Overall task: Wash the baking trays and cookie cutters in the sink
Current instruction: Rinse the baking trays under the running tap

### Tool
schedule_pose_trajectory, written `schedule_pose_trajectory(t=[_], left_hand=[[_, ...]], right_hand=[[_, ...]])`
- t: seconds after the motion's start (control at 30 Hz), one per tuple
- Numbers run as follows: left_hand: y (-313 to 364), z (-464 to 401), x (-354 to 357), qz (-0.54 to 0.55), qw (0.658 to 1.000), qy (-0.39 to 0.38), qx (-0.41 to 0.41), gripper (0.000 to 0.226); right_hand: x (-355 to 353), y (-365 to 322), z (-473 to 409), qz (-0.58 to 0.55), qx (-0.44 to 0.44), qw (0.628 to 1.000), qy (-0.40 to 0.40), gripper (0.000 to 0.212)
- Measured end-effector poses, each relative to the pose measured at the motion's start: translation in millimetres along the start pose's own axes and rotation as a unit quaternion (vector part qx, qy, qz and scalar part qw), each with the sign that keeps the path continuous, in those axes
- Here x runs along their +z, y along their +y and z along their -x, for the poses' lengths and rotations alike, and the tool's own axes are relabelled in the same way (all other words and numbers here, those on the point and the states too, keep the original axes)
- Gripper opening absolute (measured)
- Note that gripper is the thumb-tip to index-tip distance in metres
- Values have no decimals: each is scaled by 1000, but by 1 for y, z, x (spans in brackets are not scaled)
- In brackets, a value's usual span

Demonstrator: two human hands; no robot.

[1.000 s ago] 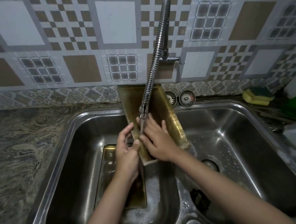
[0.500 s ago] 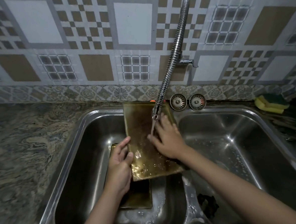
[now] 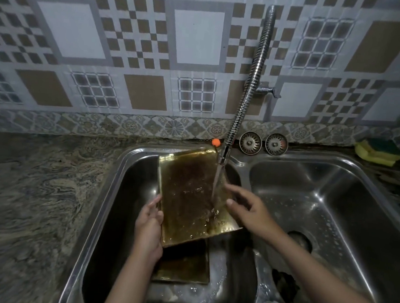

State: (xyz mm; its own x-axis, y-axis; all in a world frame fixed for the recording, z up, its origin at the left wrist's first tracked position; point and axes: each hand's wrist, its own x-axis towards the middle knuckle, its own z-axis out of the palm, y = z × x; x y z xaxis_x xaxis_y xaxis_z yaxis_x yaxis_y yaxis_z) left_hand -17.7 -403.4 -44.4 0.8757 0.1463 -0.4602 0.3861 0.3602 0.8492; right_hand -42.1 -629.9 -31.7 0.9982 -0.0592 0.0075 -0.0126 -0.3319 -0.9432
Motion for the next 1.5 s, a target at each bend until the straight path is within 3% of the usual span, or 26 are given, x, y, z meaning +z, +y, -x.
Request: schedule_pose_trajectory(t=[0.13,0.23,0.33,0.4,0.47,0.67,0.77,0.87,0.97,1.03,1.2,1.27,1.33,1.43,1.5], left_hand=[[-7,6,6,-75,997,3,-31,40],[-2,17,12,-168,986,-3,19,35],[8,24,26,-137,981,-128,59,30],[14,29,34,-88,972,-217,-10,26],[19,30,39,-45,966,-248,-60,29],[18,23,36,114,978,-176,6,38],[12,26,36,150,974,-168,-1,41],[5,28,36,161,975,-148,-35,39],[-5,33,40,163,973,-138,-82,37],[-13,36,43,178,967,-142,-111,37],[-21,31,42,216,960,-135,-112,45],[-20,26,39,184,970,-130,-89,47],[-19,25,36,117,981,-147,-47,46],[-20,35,41,25,974,-225,-6,45],[-19,40,49,15,970,-244,0,44]], right_hand=[[13,-1,9,-54,31,997,40,36],[22,1,17,-32,21,999,36,38],[35,-1,27,39,-36,998,21,34],[44,-9,34,80,-85,993,21,30],[50,-19,40,95,-129,987,7,34],[42,-50,40,23,-138,983,-123,41],[28,-58,26,123,-189,974,-29,42],[8,-57,3,289,-156,944,23,45],[0,-54,-11,437,-44,898,-32,55],[6,-52,-11,490,-14,868,-77,61],[20,-41,18,508,-80,830,-216,67],[11,-31,18,509,-87,831,-207,74],[-1,-21,4,517,-32,842,-153,76],[0,-18,-20,447,50,893,-36,73],[17,-24,-24,401,9,916,-4,68]])
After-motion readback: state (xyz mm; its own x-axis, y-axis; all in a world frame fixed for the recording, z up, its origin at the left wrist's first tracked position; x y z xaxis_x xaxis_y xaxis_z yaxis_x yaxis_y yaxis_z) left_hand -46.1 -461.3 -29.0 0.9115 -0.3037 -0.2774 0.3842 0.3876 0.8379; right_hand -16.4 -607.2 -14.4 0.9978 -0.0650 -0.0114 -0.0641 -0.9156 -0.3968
